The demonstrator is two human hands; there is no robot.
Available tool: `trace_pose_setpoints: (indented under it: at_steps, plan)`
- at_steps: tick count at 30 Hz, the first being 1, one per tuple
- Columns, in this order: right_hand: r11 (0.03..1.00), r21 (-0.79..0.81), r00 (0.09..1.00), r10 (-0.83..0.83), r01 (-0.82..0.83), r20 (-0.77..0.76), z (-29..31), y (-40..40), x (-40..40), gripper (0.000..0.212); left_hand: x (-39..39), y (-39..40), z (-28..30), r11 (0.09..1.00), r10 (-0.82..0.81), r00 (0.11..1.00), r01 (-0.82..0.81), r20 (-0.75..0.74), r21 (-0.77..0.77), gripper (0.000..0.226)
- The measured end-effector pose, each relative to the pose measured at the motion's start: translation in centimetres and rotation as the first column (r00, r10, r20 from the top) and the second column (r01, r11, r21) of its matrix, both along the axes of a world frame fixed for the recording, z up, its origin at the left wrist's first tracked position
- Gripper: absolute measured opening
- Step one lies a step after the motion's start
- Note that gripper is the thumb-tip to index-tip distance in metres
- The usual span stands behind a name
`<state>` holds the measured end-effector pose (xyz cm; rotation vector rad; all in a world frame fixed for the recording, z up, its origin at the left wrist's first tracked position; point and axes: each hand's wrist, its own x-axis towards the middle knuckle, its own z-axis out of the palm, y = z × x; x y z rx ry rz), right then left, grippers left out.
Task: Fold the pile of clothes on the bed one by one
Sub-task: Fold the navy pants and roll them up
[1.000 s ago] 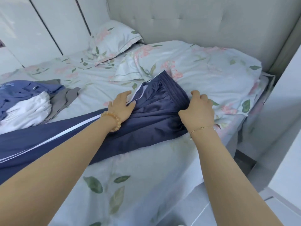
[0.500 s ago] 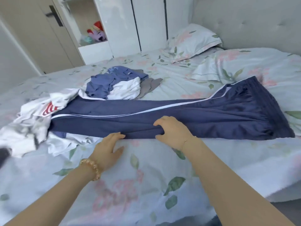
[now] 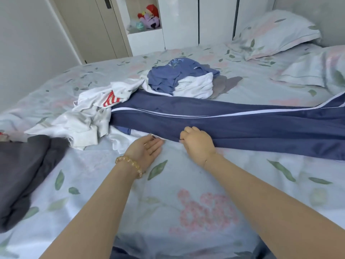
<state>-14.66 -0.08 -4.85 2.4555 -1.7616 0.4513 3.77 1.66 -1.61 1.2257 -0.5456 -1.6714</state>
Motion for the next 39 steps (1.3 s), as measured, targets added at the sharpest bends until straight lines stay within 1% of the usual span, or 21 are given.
trace_pose_setpoints:
  at_steps: [3, 5, 7, 11, 13, 15, 17, 18, 19, 22, 24, 26, 28, 29, 31, 32, 33, 34, 36, 38, 39]
  plan:
    - [0.999, -0.047, 0.988, 0.017, -0.010, 0.151, 1.0, 0.7, 0.3, 0.016, 0.4, -0.8, 0.5, 0.999, 0.043, 0.993, -0.041, -0.111, 0.020, 0.017]
    - [0.982, -0.130, 0.962, 0.165, -0.139, 0.217, 2.3, 2.5, -0.1, 0.014, 1.0, -0.8, 0.8, 0.995, 0.102, 0.976, -0.099, -0.193, 0.027, 0.021]
    - [0.942, -0.171, 0.930, 0.318, -0.288, 0.183, 3.1, 5.4, -0.5, 0.016, 2.0, -0.8, 0.9, 0.987, 0.158, 0.945, -0.160, -0.287, 0.016, 0.030]
    - [0.880, -0.078, 0.879, 0.473, -0.468, 0.066, 2.3, 10.9, -2.0, 0.021, 3.9, -0.2, 0.9, 0.977, 0.193, 0.912, -0.214, -0.361, -0.020, 0.028]
    - [0.868, -0.071, 0.870, 0.494, -0.492, 0.006, 1.2, 12.5, -3.0, 0.019, 4.8, 0.1, 0.7, 0.951, 0.290, 0.885, -0.309, -0.364, 0.005, 0.017]
    - [0.865, -0.097, 0.871, 0.491, -0.491, -0.032, 0.7, 13.3, -3.8, 0.019, 6.2, 0.3, 0.8, 0.918, 0.369, 0.823, -0.396, -0.432, 0.029, 0.009]
    - [0.870, -0.105, 0.876, 0.481, -0.481, -0.031, 0.6, 13.7, -4.4, 0.024, 8.1, 0.6, 1.3, 0.900, 0.366, 0.744, -0.436, -0.559, 0.010, 0.009]
    - [0.872, -0.111, 0.878, 0.478, -0.477, -0.018, 0.7, 13.8, -4.5, 0.028, 9.0, 1.0, 1.7, 0.902, 0.336, 0.729, -0.431, -0.596, -0.019, 0.014]
    - [0.874, -0.121, 0.881, 0.474, -0.470, 0.001, 0.9, 13.8, -4.6, 0.032, 10.0, 1.4, 1.9, 0.911, 0.315, 0.742, -0.411, -0.592, -0.030, 0.019]
    - [0.883, -0.144, 0.890, 0.455, -0.447, 0.029, 1.5, 13.8, -4.0, 0.022, 11.2, 2.9, 1.3, 0.949, 0.313, 0.904, -0.309, -0.290, 0.062, 0.011]
    - [0.881, -0.142, 0.887, 0.460, -0.452, 0.032, 1.6, 14.0, -3.3, 0.015, 10.5, 3.8, 0.7, 0.962, 0.264, 0.945, -0.245, -0.193, 0.120, 0.025]
    - [0.867, -0.105, 0.868, 0.494, -0.487, 0.052, 1.7, 14.4, -3.0, 0.017, 9.5, 4.1, 0.9, 0.972, 0.223, 0.954, -0.201, -0.200, 0.125, 0.045]
    - [0.840, -0.062, 0.837, 0.542, -0.539, 0.070, 1.9, 14.9, -3.1, 0.016, 8.9, 3.6, 1.5, 0.971, 0.217, 0.964, -0.197, -0.153, 0.135, 0.053]
    - [0.828, -0.054, 0.825, 0.560, -0.558, 0.067, 2.0, 15.1, -3.3, 0.014, 8.7, 3.1, 1.6, 0.968, 0.222, 0.971, -0.208, -0.093, 0.138, 0.050]
    - [0.821, -0.054, 0.819, 0.571, -0.568, 0.052, 1.9, 15.5, -3.7, 0.012, 7.7, 2.2, 1.6, 0.961, 0.217, 0.967, -0.236, 0.134, 0.145, 0.035]
    - [0.828, -0.059, 0.827, 0.561, -0.558, 0.041, 1.7, 15.7, -3.8, 0.011, 7.3, 2.1, 1.5, 0.966, 0.196, 0.950, -0.230, 0.241, 0.120, 0.031]
    - [0.839, -0.065, 0.840, 0.542, -0.540, 0.031, 1.5, 15.9, -3.9, 0.011, 6.9, 2.0, 1.4, 0.973, 0.186, 0.938, -0.218, 0.293, 0.081, 0.028]
    - [0.852, -0.070, 0.853, 0.522, -0.520, 0.018, 1.2, 16.1, -3.9, 0.010, 6.7, 1.7, 1.1, 0.976, 0.197, 0.939, -0.215, 0.281, 0.034, 0.027]
    - [0.862, -0.066, 0.865, 0.502, -0.503, -0.030, 0.7, 16.2, -3.7, 0.012, 7.2, 1.2, 0.6, 0.967, 0.253, 0.951, -0.249, 0.177, -0.044, 0.044]
    - [0.862, -0.047, 0.863, 0.501, -0.504, -0.056, 0.8, 16.1, -3.3, 0.018, 8.6, 1.5, 0.5, 0.932, 0.358, 0.932, -0.351, 0.063, -0.090, 0.055]
    - [0.867, -0.030, 0.867, 0.497, -0.498, -0.046, 0.9, 15.9, -3.0, 0.023, 9.4, 2.0, 0.7, 0.902, 0.418, 0.908, -0.413, 0.020, -0.125, 0.051]
